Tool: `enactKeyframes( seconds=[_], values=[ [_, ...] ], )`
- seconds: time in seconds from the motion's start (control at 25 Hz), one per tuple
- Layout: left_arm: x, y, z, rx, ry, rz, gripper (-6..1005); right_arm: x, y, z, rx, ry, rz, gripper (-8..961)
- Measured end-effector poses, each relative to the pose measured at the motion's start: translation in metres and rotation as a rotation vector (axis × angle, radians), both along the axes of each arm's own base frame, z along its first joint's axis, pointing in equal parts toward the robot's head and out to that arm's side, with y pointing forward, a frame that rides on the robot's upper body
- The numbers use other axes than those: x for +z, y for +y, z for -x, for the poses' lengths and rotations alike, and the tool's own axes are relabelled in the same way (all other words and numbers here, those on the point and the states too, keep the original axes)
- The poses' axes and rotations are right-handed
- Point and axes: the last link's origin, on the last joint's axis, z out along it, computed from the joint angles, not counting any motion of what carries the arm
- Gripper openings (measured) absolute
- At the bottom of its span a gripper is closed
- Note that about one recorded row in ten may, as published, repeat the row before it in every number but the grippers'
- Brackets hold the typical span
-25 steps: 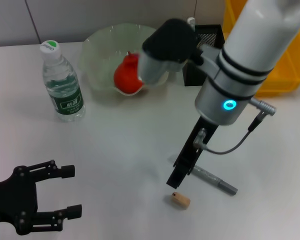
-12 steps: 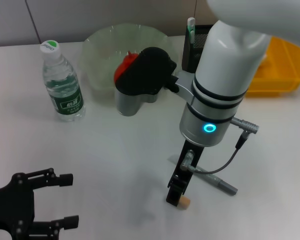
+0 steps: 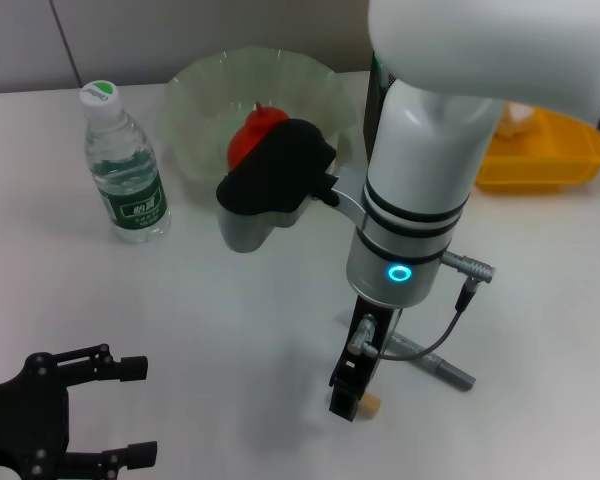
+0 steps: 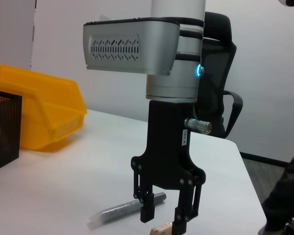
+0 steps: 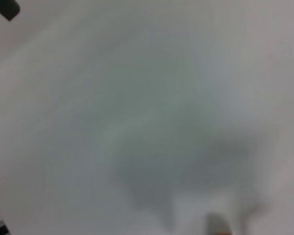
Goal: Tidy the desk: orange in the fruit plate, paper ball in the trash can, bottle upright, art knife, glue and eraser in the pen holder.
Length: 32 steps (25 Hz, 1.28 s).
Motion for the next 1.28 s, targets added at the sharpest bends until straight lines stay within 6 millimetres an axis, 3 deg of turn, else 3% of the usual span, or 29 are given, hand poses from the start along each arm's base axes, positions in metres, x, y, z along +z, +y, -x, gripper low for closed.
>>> enactKeyframes(
  seconds=[0.6,1.08,1.28],
  values=[
    [-0.003,-0.001,0.001,0.011,0.004,0.0,833,-0.01,-0.002,-0.002,0.024,-0.023,0.012,523],
    [-0.004,-0.002,0.002,0.017,0.001,-0.003,834,-0.014,-0.007,-0.003,0.041,-0.041,0.034,286],
    [-0.003,-0.003,0.002,0.02,0.0,-0.001,834,0.001,-0.004,0.003,0.033,-0.013,0.018,127]
  ],
)
